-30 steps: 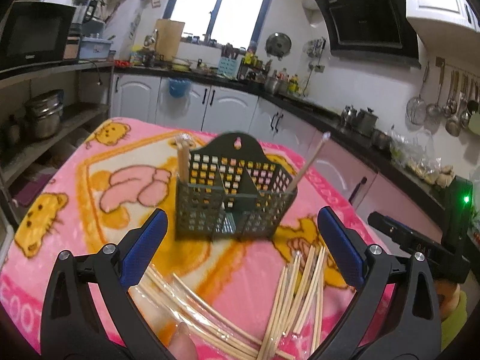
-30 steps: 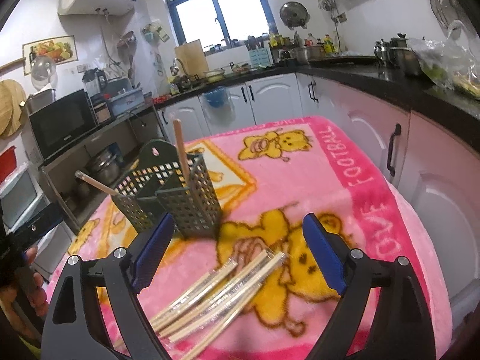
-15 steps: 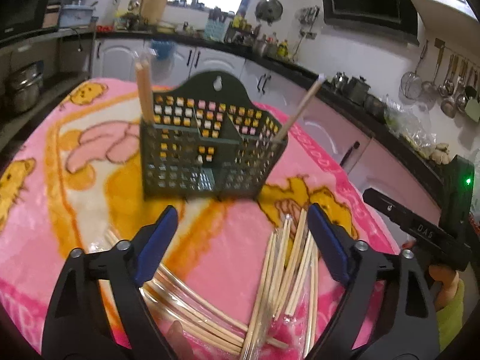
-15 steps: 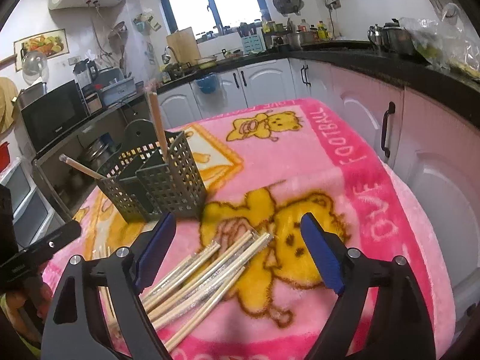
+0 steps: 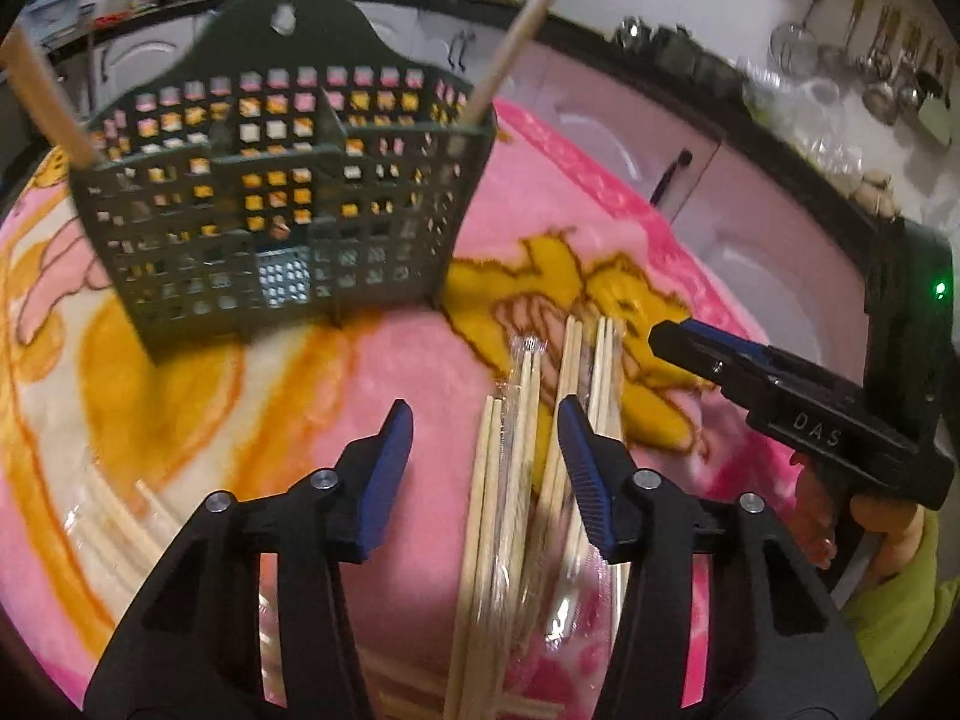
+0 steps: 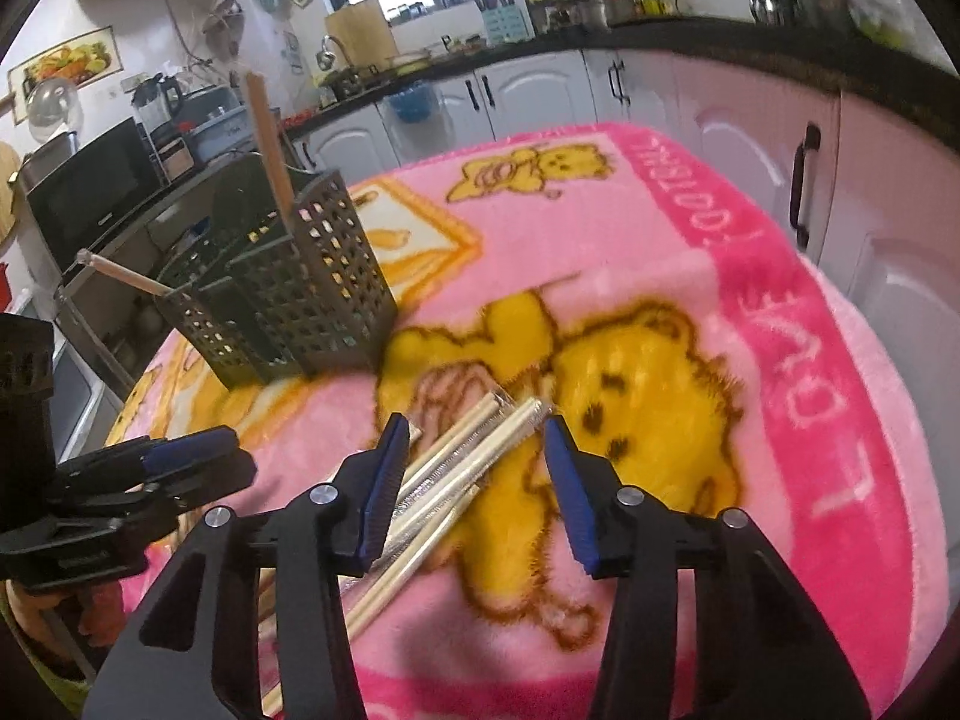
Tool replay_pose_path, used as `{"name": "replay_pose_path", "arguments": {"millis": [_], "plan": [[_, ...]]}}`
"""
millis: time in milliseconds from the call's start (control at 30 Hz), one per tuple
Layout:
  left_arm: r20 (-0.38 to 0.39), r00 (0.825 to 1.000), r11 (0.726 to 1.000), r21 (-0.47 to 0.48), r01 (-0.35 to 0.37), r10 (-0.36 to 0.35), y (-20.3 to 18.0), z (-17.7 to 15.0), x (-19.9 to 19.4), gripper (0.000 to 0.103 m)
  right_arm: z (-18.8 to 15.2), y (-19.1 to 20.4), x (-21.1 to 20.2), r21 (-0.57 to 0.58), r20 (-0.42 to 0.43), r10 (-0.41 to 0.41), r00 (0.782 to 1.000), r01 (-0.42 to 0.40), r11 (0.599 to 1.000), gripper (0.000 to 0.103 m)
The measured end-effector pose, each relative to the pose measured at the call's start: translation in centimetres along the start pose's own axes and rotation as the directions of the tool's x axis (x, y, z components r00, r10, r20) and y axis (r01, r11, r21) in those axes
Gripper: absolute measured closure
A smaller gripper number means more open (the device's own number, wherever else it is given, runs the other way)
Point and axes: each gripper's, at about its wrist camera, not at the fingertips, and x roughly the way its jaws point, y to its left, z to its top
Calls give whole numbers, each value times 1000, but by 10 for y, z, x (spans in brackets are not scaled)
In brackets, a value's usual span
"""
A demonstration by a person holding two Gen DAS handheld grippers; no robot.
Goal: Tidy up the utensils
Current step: 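Close the left tool on a chopstick while the right tool grasps another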
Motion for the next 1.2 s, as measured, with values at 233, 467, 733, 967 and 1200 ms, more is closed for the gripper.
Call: {"name": "replay_pose_path", "arguments": {"millis": [233, 467, 733, 967, 1200], "plan": [[-88, 996, 999, -3, 32, -33, 4, 12, 28, 68, 3, -15, 21, 79, -58, 8, 998, -3, 997, 71], [-123, 991, 999, 1, 45, -45, 5, 22, 47, 68, 7, -27, 41, 166, -107, 64, 992, -46, 985, 71], [-170, 980, 994, -49, 95, -102, 9, 24, 68, 76, 13, -35, 52, 210, -112, 72, 991, -47, 977, 87], [-173, 978, 992, -74, 104, -115, 14, 26, 71, 89, 17, -36, 49, 207, -83, 74, 994, -55, 977, 90], [-150, 981, 988, -105, 111, -126, 23, 26, 62, 96, 21, -27, 35, 171, -41, 61, 997, -53, 984, 91]]}}
